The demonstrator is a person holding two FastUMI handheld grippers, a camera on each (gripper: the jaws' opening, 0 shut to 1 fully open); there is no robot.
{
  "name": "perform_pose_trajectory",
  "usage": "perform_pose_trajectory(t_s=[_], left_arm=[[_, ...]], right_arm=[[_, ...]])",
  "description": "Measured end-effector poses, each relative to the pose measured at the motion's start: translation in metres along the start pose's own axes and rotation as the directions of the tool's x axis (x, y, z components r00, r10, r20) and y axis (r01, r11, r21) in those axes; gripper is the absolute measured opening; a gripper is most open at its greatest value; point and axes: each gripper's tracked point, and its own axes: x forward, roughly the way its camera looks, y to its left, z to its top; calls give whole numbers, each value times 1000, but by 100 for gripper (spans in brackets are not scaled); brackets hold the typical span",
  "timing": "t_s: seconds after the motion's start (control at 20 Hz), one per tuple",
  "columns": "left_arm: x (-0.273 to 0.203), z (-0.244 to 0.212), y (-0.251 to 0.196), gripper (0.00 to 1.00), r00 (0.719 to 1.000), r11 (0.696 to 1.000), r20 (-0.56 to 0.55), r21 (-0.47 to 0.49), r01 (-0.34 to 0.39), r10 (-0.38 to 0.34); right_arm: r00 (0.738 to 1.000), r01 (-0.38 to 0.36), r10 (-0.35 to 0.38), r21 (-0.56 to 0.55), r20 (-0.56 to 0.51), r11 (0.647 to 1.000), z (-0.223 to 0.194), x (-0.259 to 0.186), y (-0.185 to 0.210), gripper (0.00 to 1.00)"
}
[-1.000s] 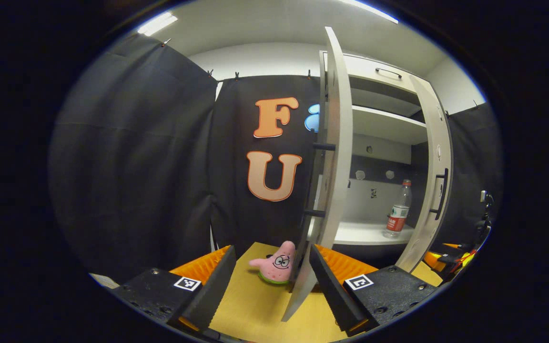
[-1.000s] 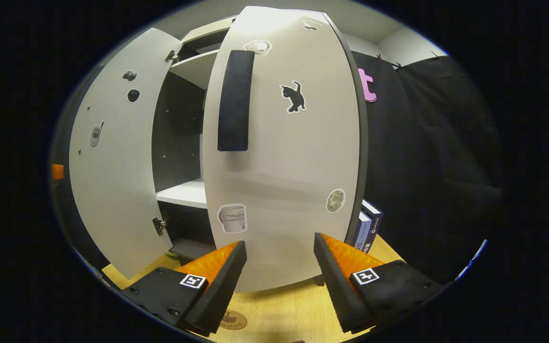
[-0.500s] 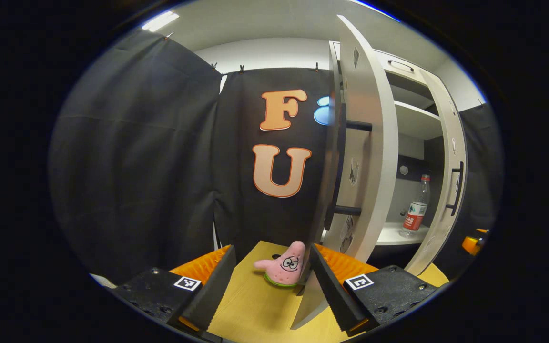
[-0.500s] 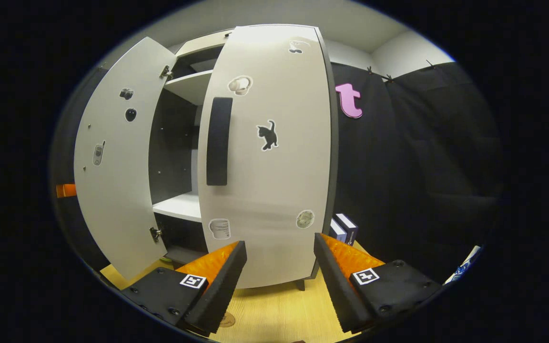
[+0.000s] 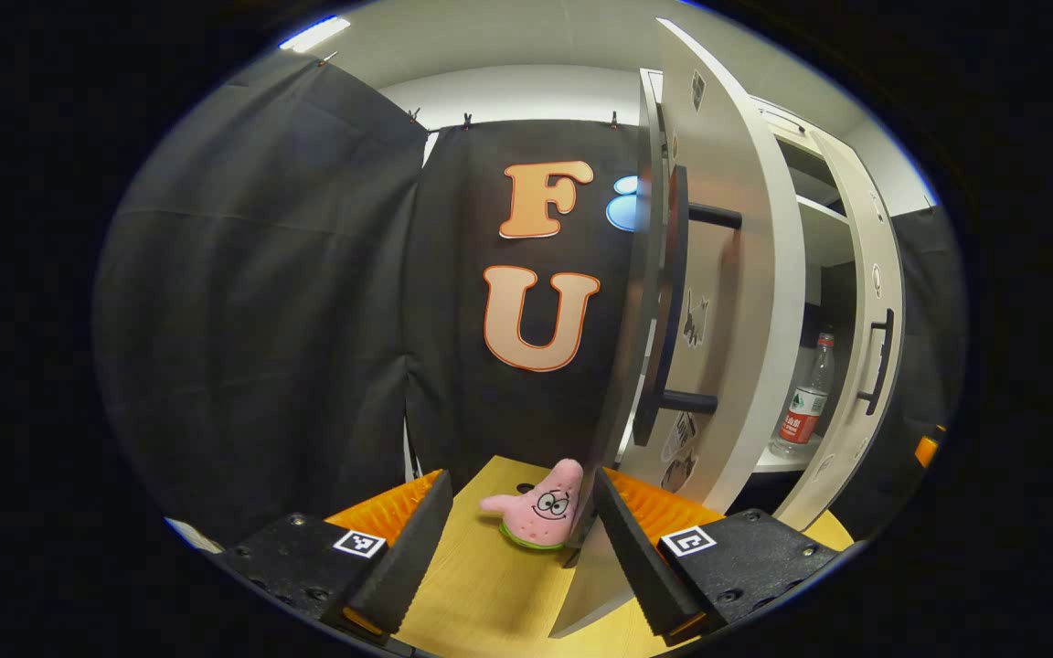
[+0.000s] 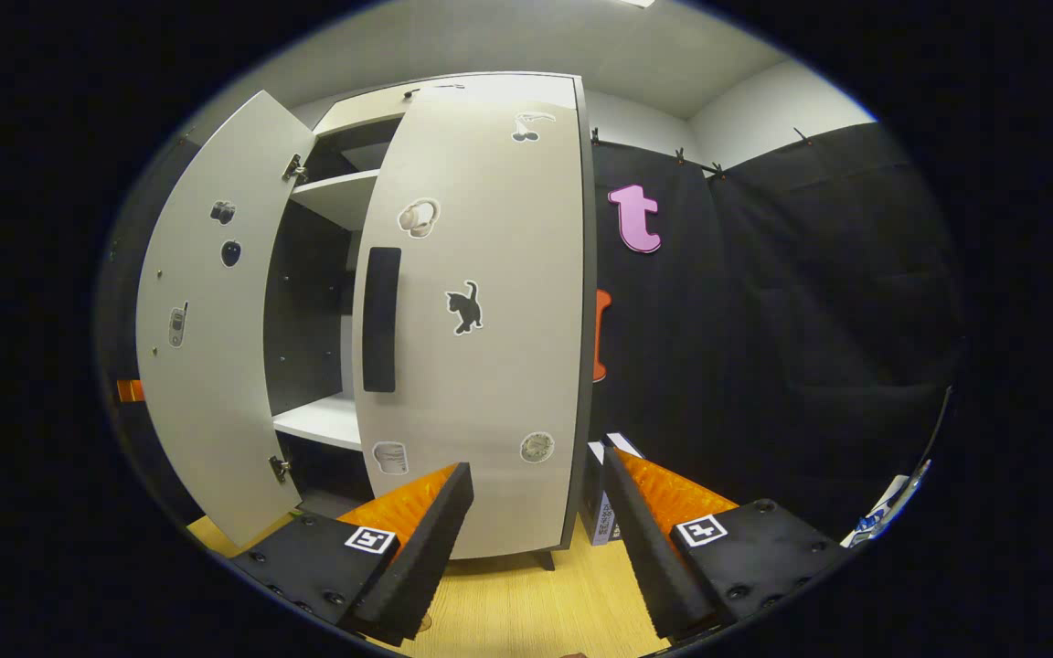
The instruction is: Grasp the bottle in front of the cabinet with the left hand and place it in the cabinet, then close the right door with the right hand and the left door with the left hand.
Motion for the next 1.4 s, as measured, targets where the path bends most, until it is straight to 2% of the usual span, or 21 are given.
perform_pose_trajectory(t_s=[0.2,0.4,0.6,0.85,1.15,1.3,1.4], left_arm=[[-3,0,-6,91,1000,1000,3,23,7,-8],[-2,-4,-15,93,1000,1000,-7,0,20,-20],[-3,-9,-39,93,997,996,-23,-30,80,-80],[-2,-8,-68,93,989,989,-30,-2,146,-146],[2,-12,-90,96,980,981,-44,-15,196,-196],[4,-16,-100,90,973,975,-56,-3,223,-223],[5,-20,-106,94,971,973,-65,10,231,-230]], right_arm=[[1000,0,0,6,6,1000,0,0,-1,95],[1000,-6,5,11,12,1000,-1,-1,-2,95],[1000,-7,7,13,8,1000,-4,-2,-4,95],[1000,14,-14,15,12,1000,-5,-9,-16,95],[999,46,-46,17,16,999,-4,-19,-34,95],[998,56,-56,12,27,998,0,-25,-38,95],[997,64,-64,11,30,998,0,-29,-41,95]])
